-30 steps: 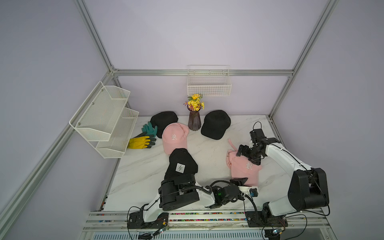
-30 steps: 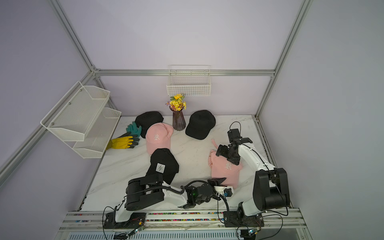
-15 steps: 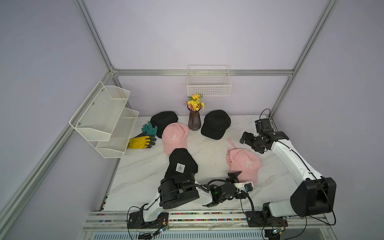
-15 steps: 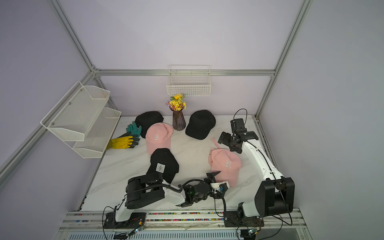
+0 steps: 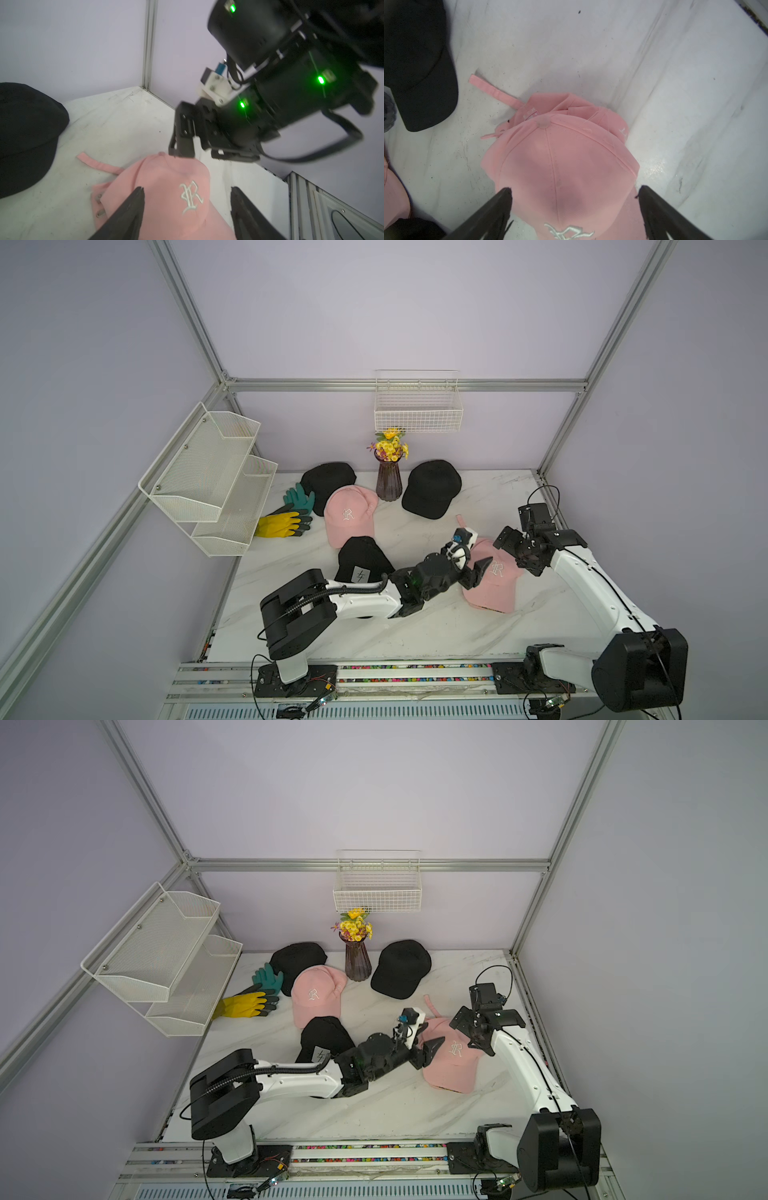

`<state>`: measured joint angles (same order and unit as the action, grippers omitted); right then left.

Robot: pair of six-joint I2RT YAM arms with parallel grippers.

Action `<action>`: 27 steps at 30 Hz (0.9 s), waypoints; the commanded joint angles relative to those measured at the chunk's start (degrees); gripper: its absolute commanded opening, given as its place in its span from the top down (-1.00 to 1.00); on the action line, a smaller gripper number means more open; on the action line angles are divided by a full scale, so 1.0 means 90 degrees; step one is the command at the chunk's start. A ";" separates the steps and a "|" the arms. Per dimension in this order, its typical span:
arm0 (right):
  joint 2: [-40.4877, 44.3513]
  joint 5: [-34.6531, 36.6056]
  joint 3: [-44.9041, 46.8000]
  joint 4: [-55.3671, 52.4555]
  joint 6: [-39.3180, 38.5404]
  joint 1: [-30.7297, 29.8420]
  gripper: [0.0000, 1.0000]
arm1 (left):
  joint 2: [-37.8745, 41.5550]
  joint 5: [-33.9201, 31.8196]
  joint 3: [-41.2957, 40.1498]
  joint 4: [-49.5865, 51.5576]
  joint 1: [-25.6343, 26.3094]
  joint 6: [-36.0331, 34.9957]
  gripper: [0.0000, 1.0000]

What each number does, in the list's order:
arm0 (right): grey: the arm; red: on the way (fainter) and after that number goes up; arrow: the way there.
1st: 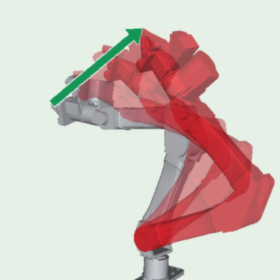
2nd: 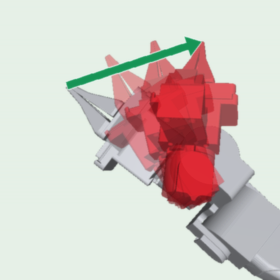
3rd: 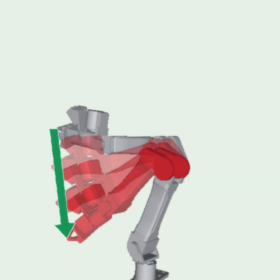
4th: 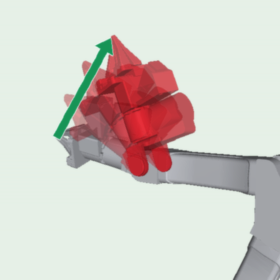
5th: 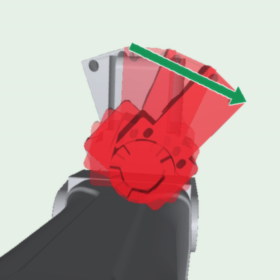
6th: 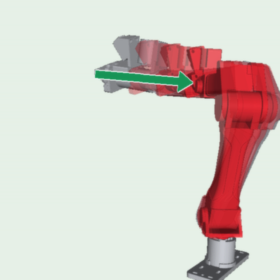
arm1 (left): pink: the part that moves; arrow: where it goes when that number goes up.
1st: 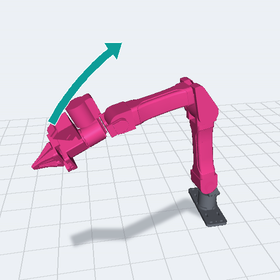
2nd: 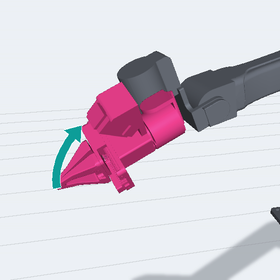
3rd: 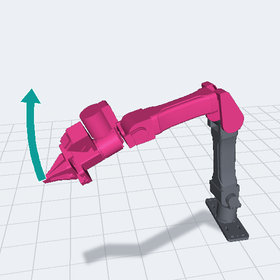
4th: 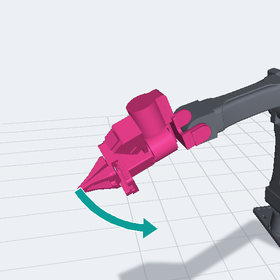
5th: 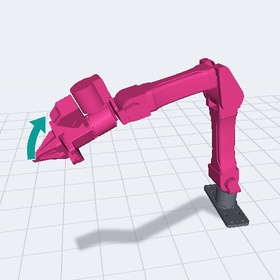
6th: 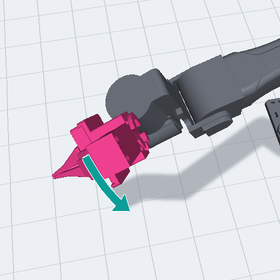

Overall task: Stack the baseball caps by color
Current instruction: Adjust the baseball cap at the center of the board.

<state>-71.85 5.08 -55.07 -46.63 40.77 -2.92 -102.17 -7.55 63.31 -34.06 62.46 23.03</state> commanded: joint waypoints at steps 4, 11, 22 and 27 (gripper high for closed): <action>-0.0237 -0.0694 0.0744 0.1361 0.0026 0.0089 -0.94 | -0.1293 0.0553 0.0534 0.0794 -0.0208 0.2499 0.12; -0.0209 -0.1371 0.1247 0.2432 -0.0263 0.0084 -0.95 | -0.2292 0.0506 0.0213 0.0038 -0.0203 0.3423 0.35; 0.0186 -0.1308 0.0650 0.1851 -0.0146 0.0086 -0.95 | -0.2164 -0.0020 -0.0526 -0.0744 -0.0192 0.2891 0.08; 0.1042 -0.1332 0.0098 0.1749 -0.0172 0.0090 -0.95 | -0.0818 -0.0670 -0.0570 -0.0141 -0.0290 0.1359 -0.72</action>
<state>-66.37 -6.22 -50.74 -30.46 39.57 -2.20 -117.71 -8.80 57.45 -37.76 60.38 44.51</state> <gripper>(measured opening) 0.974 0.825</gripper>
